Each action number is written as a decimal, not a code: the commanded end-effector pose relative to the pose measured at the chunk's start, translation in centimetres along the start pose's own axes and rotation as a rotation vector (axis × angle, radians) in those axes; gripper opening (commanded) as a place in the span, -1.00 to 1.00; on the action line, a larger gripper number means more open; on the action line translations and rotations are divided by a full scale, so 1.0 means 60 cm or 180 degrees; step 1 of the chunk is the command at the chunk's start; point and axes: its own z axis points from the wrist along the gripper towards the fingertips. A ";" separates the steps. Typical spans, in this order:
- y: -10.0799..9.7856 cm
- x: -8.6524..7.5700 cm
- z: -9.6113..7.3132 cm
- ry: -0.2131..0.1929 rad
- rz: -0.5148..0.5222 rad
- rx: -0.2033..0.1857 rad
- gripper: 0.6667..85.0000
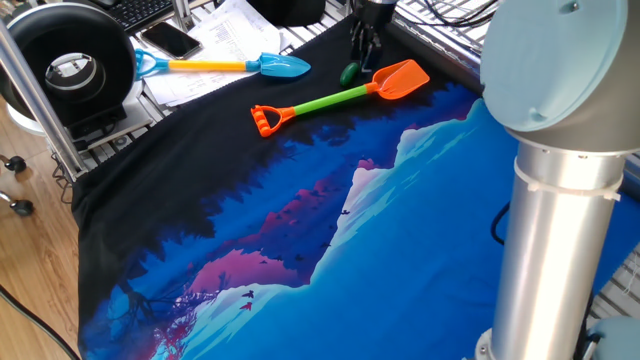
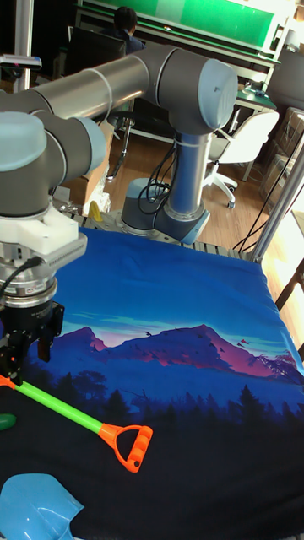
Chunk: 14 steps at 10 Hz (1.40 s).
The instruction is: Use a shovel to scoop up an object
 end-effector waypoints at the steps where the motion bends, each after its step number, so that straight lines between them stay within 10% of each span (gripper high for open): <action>1: -0.001 -0.022 0.021 -0.0006 -0.0119 -0.0002 0.32; 14: 0.023 -0.033 0.082 0.0068 -0.0853 -0.0063 0.51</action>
